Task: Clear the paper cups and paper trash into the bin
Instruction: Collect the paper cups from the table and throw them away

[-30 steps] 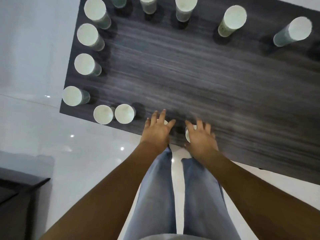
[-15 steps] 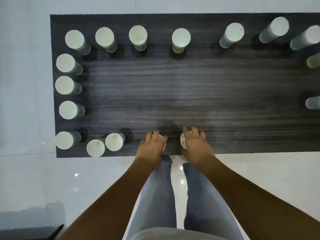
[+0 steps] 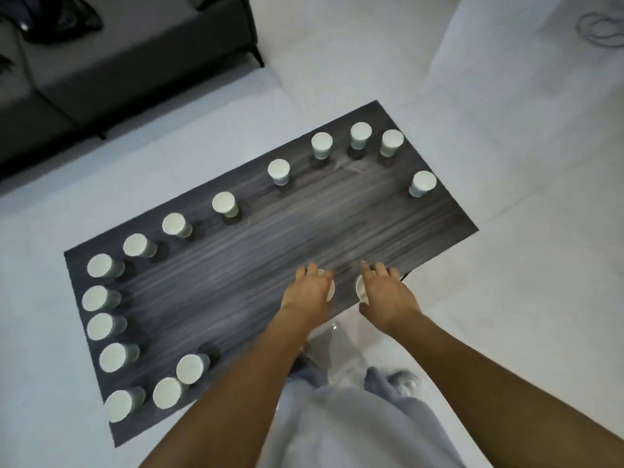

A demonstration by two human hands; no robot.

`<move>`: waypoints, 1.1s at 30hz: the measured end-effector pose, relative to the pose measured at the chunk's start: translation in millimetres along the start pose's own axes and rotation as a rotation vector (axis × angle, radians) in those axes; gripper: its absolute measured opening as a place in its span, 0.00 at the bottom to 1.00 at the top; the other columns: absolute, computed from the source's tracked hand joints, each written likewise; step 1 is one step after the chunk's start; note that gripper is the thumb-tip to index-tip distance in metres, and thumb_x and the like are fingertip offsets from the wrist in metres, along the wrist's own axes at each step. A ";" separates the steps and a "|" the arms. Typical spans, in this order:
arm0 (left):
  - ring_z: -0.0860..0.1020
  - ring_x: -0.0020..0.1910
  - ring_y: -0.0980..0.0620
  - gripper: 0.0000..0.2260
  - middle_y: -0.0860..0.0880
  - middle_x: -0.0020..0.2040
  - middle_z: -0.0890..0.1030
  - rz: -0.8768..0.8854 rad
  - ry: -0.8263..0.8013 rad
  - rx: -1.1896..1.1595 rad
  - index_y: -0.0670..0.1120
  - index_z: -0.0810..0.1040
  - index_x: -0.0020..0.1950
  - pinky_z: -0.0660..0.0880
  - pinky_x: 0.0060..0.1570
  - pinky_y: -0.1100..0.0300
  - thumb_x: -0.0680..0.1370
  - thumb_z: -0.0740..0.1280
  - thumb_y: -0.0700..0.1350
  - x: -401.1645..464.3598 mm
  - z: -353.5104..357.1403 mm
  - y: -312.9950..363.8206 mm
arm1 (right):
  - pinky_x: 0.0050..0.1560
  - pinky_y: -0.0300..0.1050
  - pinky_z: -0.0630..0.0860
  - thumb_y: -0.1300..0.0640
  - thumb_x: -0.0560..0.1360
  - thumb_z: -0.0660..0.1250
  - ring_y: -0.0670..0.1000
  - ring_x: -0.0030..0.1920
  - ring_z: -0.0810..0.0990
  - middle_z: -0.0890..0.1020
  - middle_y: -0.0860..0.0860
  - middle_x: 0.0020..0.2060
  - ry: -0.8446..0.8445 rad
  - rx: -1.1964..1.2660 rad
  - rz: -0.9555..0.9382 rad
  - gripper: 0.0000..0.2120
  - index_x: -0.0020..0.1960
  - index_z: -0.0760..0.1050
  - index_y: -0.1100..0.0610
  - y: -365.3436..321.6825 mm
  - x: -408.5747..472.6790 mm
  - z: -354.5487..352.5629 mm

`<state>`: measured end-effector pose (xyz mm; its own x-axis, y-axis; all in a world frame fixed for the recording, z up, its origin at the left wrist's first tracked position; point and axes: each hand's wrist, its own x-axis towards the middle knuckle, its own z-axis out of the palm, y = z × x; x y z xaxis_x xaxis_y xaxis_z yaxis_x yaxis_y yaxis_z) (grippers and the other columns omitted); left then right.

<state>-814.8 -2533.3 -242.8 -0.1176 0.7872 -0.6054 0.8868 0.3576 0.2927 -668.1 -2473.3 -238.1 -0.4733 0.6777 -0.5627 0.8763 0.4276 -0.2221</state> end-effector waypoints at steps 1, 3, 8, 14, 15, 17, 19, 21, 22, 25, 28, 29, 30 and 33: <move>0.62 0.68 0.42 0.24 0.44 0.67 0.64 0.037 -0.003 0.026 0.47 0.64 0.71 0.72 0.59 0.49 0.76 0.67 0.44 2.2 -3.2 26.4 | 0.65 0.50 0.70 0.51 0.76 0.66 0.57 0.69 0.63 0.63 0.54 0.71 0.020 0.008 0.019 0.37 0.78 0.50 0.56 24.2 -11.8 -7.5; 0.62 0.68 0.42 0.26 0.44 0.67 0.65 0.112 -0.003 0.080 0.47 0.63 0.72 0.72 0.60 0.48 0.76 0.67 0.46 7.8 -4.6 81.4 | 0.65 0.50 0.70 0.51 0.75 0.67 0.57 0.69 0.63 0.64 0.53 0.71 0.056 0.046 0.064 0.37 0.77 0.52 0.56 78.6 -37.1 -21.1; 0.63 0.67 0.42 0.27 0.44 0.67 0.65 0.286 -0.018 0.189 0.48 0.64 0.72 0.70 0.62 0.48 0.75 0.68 0.48 21.0 8.2 232.1 | 0.56 0.50 0.74 0.53 0.74 0.67 0.57 0.65 0.65 0.65 0.51 0.68 0.165 0.138 0.226 0.35 0.76 0.54 0.55 228.5 -115.6 -49.5; 0.66 0.67 0.44 0.27 0.45 0.67 0.67 0.533 -0.055 0.290 0.51 0.63 0.73 0.71 0.61 0.49 0.75 0.68 0.49 23.2 35.8 419.2 | 0.49 0.49 0.75 0.54 0.73 0.67 0.55 0.63 0.66 0.67 0.50 0.65 0.338 0.274 0.474 0.30 0.72 0.60 0.52 382.5 -218.8 -68.7; 0.66 0.66 0.44 0.27 0.45 0.67 0.66 0.580 -0.065 0.318 0.51 0.63 0.73 0.71 0.60 0.50 0.75 0.67 0.49 23.3 40.2 448.0 | 0.48 0.49 0.75 0.54 0.73 0.67 0.55 0.63 0.66 0.68 0.50 0.65 0.358 0.299 0.517 0.29 0.72 0.61 0.52 403.1 -234.3 -68.9; 0.65 0.65 0.44 0.28 0.46 0.66 0.66 0.666 -0.088 0.376 0.51 0.62 0.73 0.72 0.59 0.50 0.75 0.67 0.49 24.1 50.2 502.3 | 0.47 0.48 0.74 0.53 0.73 0.68 0.55 0.62 0.66 0.68 0.50 0.64 0.382 0.358 0.601 0.28 0.70 0.63 0.52 440.3 -262.8 -66.2; 0.65 0.65 0.45 0.28 0.46 0.66 0.67 0.745 -0.110 0.433 0.51 0.63 0.73 0.72 0.58 0.50 0.75 0.68 0.49 26.8 61.9 554.4 | 0.47 0.48 0.74 0.53 0.72 0.68 0.55 0.62 0.66 0.69 0.50 0.63 0.412 0.414 0.689 0.27 0.69 0.63 0.52 474.9 -287.7 -61.4; 0.66 0.65 0.45 0.28 0.46 0.66 0.67 0.824 -0.133 0.484 0.51 0.63 0.73 0.72 0.57 0.51 0.75 0.68 0.50 31.8 74.8 601.6 | 0.48 0.48 0.75 0.53 0.72 0.68 0.55 0.62 0.66 0.69 0.50 0.63 0.434 0.469 0.773 0.26 0.68 0.64 0.52 505.0 -308.3 -56.0; 0.66 0.65 0.45 0.28 0.46 0.65 0.67 0.863 -0.149 0.507 0.51 0.63 0.72 0.72 0.57 0.51 0.74 0.68 0.50 34.9 81.4 625.2 | 0.48 0.49 0.75 0.54 0.72 0.68 0.55 0.62 0.66 0.69 0.50 0.63 0.443 0.495 0.812 0.27 0.68 0.64 0.52 520.3 -317.1 -53.2; 0.66 0.65 0.45 0.27 0.46 0.65 0.67 0.967 -0.195 0.572 0.51 0.64 0.72 0.72 0.58 0.51 0.75 0.68 0.51 47.9 100.1 696.3 | 0.48 0.48 0.75 0.53 0.72 0.68 0.55 0.62 0.66 0.69 0.50 0.63 0.475 0.547 0.908 0.27 0.68 0.64 0.52 569.7 -336.1 -49.0; 0.67 0.64 0.45 0.28 0.46 0.65 0.67 1.069 -0.214 0.616 0.51 0.64 0.72 0.72 0.58 0.51 0.74 0.68 0.51 66.4 113.6 768.3 | 0.49 0.48 0.75 0.53 0.72 0.69 0.55 0.62 0.66 0.69 0.50 0.63 0.509 0.577 0.991 0.26 0.68 0.64 0.52 627.4 -344.4 -55.9; 0.67 0.65 0.45 0.28 0.46 0.65 0.67 1.096 -0.217 0.619 0.51 0.64 0.72 0.72 0.58 0.51 0.74 0.68 0.51 73.7 116.2 792.6 | 0.50 0.48 0.75 0.53 0.72 0.69 0.55 0.62 0.66 0.68 0.50 0.63 0.518 0.586 1.014 0.26 0.68 0.64 0.52 647.8 -345.1 -61.0; 0.66 0.65 0.45 0.28 0.46 0.66 0.67 1.118 -0.221 0.621 0.52 0.64 0.72 0.73 0.58 0.51 0.74 0.69 0.51 81.2 117.3 816.9 | 0.50 0.48 0.75 0.53 0.72 0.69 0.55 0.62 0.66 0.68 0.50 0.63 0.528 0.595 1.034 0.27 0.68 0.64 0.52 668.6 -344.7 -68.1; 0.66 0.65 0.45 0.28 0.47 0.66 0.67 1.164 -0.243 0.658 0.52 0.63 0.72 0.73 0.59 0.49 0.74 0.69 0.51 104.0 117.2 887.4 | 0.51 0.49 0.76 0.53 0.72 0.69 0.54 0.62 0.66 0.69 0.50 0.63 0.562 0.630 1.070 0.27 0.68 0.64 0.52 728.9 -341.8 -95.0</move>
<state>12.3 -2192.9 -132.8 0.8601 0.3336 -0.3859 0.4725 -0.8061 0.3563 123.8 -2336.5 -131.9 0.6175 0.7167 -0.3242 0.6547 -0.6967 -0.2931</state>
